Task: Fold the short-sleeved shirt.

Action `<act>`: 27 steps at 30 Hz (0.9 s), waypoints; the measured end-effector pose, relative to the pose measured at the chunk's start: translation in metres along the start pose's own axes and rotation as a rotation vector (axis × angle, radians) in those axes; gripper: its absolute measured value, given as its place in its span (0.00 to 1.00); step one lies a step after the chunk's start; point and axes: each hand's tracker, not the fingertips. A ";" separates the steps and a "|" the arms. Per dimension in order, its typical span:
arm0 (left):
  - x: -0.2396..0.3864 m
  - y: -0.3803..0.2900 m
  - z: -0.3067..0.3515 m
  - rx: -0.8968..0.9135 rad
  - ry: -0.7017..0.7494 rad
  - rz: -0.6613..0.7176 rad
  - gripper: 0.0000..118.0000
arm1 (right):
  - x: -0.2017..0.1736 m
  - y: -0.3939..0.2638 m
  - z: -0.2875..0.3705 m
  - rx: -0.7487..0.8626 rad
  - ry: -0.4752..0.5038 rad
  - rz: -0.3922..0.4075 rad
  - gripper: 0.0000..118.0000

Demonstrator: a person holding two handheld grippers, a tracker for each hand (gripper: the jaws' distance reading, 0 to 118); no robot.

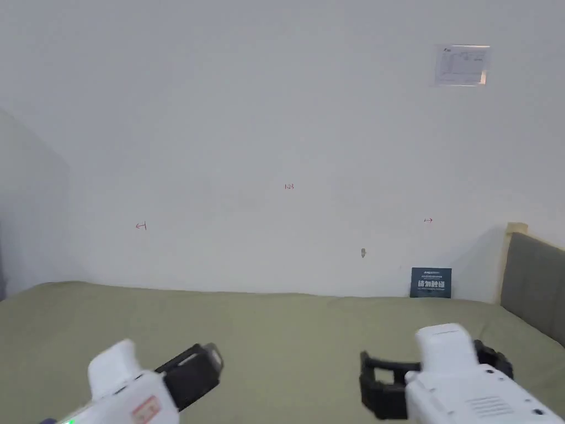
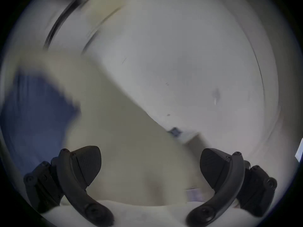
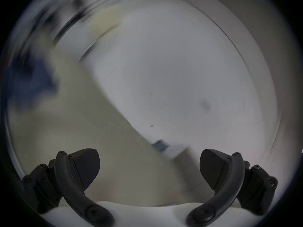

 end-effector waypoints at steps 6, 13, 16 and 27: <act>0.046 0.010 0.017 0.195 0.149 -0.377 1.00 | 0.002 0.005 0.004 0.036 -0.068 0.042 1.00; 0.031 0.007 0.006 0.122 0.146 -0.299 1.00 | -0.017 -0.002 0.004 0.028 -0.118 0.177 1.00; 0.027 0.007 0.007 0.117 0.141 -0.305 1.00 | -0.015 -0.003 0.001 0.026 -0.126 0.179 1.00; 0.026 0.010 0.004 0.108 0.142 -0.321 1.00 | -0.005 -0.006 -0.003 0.007 -0.159 0.161 1.00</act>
